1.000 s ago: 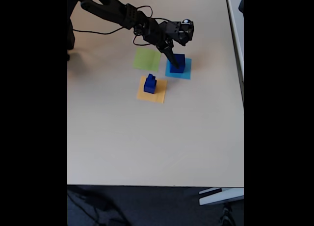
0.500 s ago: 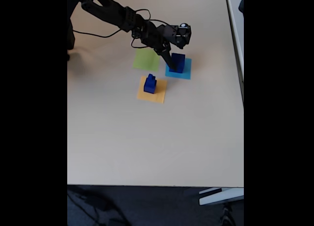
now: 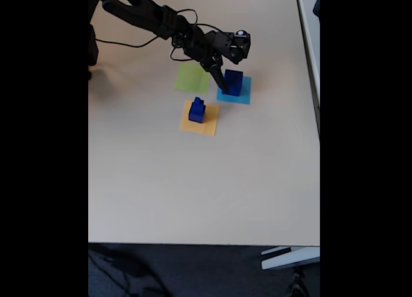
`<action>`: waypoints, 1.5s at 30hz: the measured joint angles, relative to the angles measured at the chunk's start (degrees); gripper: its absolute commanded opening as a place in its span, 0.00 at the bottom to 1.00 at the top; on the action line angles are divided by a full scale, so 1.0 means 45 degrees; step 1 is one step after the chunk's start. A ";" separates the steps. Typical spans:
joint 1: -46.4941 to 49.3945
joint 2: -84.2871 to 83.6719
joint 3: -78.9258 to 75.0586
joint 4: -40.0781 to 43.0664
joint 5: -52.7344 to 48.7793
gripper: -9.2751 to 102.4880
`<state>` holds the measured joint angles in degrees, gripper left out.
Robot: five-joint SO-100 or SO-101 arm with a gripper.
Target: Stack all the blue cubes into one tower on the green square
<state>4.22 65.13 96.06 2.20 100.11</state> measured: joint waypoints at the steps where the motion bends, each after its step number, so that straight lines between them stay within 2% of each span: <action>1: 0.0000 0.0000 0.0000 0.0000 0.0000 0.52; 22: 0.0117 0.0000 0.0000 0.0000 0.0000 0.44; 29: 0.0215 0.0000 0.0000 0.0000 0.0078 0.38; 45: 0.0215 0.0000 0.0000 0.0020 0.0742 0.38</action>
<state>5.19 65.13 96.06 2.29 103.45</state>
